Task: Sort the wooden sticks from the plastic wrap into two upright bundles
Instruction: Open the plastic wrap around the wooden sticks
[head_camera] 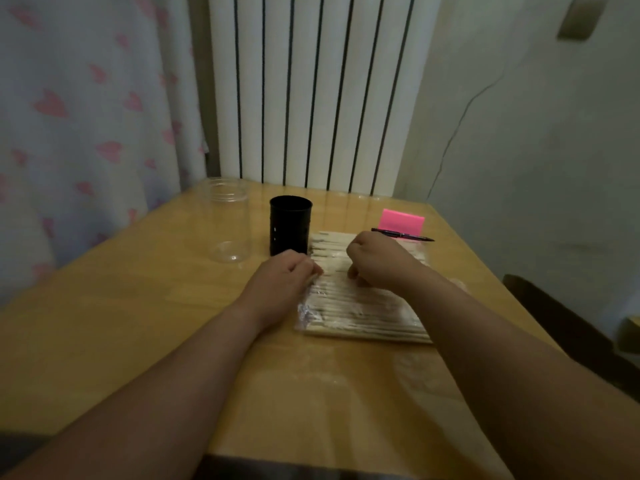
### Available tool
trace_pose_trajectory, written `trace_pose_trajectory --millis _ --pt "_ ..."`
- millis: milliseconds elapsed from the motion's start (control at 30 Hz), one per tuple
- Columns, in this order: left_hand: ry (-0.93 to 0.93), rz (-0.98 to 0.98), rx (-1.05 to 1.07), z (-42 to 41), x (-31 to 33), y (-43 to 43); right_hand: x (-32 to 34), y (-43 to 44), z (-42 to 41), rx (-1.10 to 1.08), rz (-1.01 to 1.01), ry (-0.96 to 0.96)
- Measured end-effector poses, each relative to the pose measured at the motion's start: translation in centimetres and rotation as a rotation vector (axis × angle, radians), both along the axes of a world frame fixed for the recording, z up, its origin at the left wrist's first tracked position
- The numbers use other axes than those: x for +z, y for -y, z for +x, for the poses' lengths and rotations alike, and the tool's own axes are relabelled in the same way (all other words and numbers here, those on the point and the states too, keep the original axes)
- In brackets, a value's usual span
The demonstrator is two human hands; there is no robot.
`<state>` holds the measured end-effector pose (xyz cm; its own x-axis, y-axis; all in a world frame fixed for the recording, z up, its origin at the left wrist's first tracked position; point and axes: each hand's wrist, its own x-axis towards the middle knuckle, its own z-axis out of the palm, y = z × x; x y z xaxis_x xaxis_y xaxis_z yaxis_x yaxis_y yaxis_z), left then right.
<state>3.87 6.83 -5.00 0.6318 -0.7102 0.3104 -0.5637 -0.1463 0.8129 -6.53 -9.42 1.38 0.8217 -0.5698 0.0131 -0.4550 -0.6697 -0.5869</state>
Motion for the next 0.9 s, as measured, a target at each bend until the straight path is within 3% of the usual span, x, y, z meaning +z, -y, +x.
trace_pose_trajectory --millis 133,267,333,567,733,900 --pt "0.031 0.029 -0.035 0.5 -0.2 -0.1 0.3 -0.2 1.1 -0.098 0.264 -0.037" --pt "0.204 0.125 -0.027 1.5 -1.1 0.3 0.7 -0.6 1.4 -0.166 0.459 -0.026" --pt "0.178 0.140 -0.026 1.6 -1.1 0.2 0.4 -0.6 1.6 -0.193 0.515 -0.011" --pt "-0.029 0.088 0.058 1.4 -1.2 0.3 -0.4 -1.2 1.5 -0.156 0.501 0.178" --pt "0.045 0.117 0.031 1.4 -0.9 0.3 0.2 -1.5 0.4 -0.075 0.543 0.310" --pt "0.190 0.096 -0.022 0.7 -0.8 0.2 1.1 -1.9 -1.1 0.058 0.410 0.331"
